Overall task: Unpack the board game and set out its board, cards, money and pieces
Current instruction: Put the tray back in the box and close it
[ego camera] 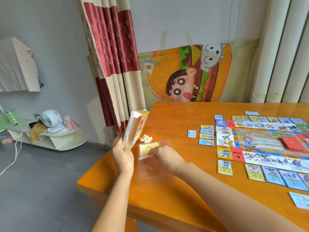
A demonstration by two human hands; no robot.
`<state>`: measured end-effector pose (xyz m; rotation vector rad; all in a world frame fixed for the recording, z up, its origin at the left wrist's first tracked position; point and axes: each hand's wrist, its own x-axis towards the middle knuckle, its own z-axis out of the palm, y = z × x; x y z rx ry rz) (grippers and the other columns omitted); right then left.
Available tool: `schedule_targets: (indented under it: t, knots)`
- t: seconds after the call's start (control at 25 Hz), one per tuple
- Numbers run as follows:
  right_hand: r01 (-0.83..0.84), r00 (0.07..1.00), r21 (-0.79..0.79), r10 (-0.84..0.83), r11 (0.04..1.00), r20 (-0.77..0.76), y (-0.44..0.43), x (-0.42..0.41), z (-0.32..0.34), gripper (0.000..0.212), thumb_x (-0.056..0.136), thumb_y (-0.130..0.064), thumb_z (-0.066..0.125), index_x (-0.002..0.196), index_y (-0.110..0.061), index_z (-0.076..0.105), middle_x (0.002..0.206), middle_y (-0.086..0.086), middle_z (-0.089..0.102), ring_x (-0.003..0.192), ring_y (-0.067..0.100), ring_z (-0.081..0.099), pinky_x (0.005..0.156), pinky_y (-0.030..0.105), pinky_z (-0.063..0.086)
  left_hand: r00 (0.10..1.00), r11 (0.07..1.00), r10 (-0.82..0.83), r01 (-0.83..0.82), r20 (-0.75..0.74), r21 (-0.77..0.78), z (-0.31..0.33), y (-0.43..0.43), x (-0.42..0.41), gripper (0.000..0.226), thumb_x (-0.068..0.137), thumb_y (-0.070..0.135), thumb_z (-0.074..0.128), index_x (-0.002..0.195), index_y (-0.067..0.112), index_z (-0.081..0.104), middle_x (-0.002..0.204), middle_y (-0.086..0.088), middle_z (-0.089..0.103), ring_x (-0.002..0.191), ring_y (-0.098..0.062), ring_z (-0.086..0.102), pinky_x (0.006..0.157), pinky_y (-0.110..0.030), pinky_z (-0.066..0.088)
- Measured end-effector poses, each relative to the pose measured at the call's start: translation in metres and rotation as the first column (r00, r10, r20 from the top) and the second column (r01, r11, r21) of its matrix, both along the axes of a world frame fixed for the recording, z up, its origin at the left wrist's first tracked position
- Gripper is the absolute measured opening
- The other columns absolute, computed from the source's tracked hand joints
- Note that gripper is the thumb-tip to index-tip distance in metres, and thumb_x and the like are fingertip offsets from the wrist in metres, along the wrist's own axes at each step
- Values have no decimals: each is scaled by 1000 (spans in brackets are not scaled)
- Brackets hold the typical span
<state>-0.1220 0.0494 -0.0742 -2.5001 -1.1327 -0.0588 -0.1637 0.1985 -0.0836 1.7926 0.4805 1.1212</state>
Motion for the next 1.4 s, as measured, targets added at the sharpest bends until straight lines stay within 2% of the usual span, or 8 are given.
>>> schedule_targets:
  t: [0.32, 0.56, 0.68, 0.84, 0.96, 1.12, 1.24, 1.4]
  knots:
    - [-50, 998, 114, 46, 992, 38, -45, -26, 3, 42, 82, -3, 46, 112, -18, 71, 119, 5, 66, 113, 24, 57, 93, 32, 47, 999, 991, 35, -37, 14, 126, 15, 2, -19, 33, 95, 5, 50, 126, 5, 60, 129, -12, 58, 122, -25, 54, 84, -10, 40]
    - [219, 974, 583, -144, 782, -173, -40, -32, 42, 64, 87, -30, 67, 143, -28, 36, 141, -4, 43, 120, 16, 52, 95, 29, 46, 999, 963, 24, -34, 43, 267, 44, -10, -39, 33, 93, 0, 51, 124, 4, 61, 128, -11, 59, 119, -24, 55, 77, 10, 31]
    - [147, 989, 671, -98, 727, -110, -19, -24, 88, 78, 82, -34, 72, 146, -26, 29, 148, -3, 36, 126, 14, 45, 102, 30, 42, 1000, 911, -15, 6, 19, 413, 63, -20, -41, 36, 93, -1, 52, 126, 10, 61, 134, -7, 54, 124, -24, 51, 94, -6, 35]
    - [146, 980, 648, -201, 748, 11, -10, -10, 132, 25, 83, -14, 64, 108, -15, 60, 101, 3, 65, 93, 22, 59, 73, 31, 47, 996, 886, -77, 49, 41, 462, 90, -32, -43, 35, 91, 0, 55, 124, 11, 62, 130, -4, 57, 122, -17, 52, 89, -2, 37]
    - [198, 965, 630, -261, 751, 8, -21, -2, 145, 21, 88, -19, 61, 71, -14, 50, 67, 2, 54, 62, 17, 46, 53, 31, 31, 975, 957, -172, 132, 140, 257, 112, -30, -48, 35, 91, 4, 58, 124, 14, 62, 122, 5, 61, 113, -5, 55, 83, 3, 37]
    - [146, 985, 795, -10, 589, -174, -37, 3, 152, 27, 92, -23, 59, 85, 1, 66, 86, 23, 64, 74, 18, 57, 70, 44, 56, 918, 933, -266, 322, 294, -160, 123, -17, -49, 20, 87, 24, 66, 107, 20, 69, 104, 8, 70, 105, -9, 63, 88, -24, 50]
    - [182, 934, 834, 175, 521, -312, -43, -7, 152, 34, 95, -32, 55, 79, -4, 65, 78, 18, 54, 78, 16, 59, 69, 27, 59, 846, 820, -320, 473, 427, -322, 122, -17, -50, 10, 88, 21, 63, 95, 17, 69, 90, 7, 73, 97, -10, 67, 78, -18, 52]
    - [240, 887, 835, 238, 494, -395, -45, -11, 149, 36, 93, -42, 54, 81, -9, 64, 82, 3, 60, 88, 15, 63, 77, 33, 59, 818, 756, -307, 520, 486, -398, 113, -22, -50, 18, 87, 19, 63, 101, 9, 67, 89, 7, 74, 96, -9, 67, 77, -15, 52]
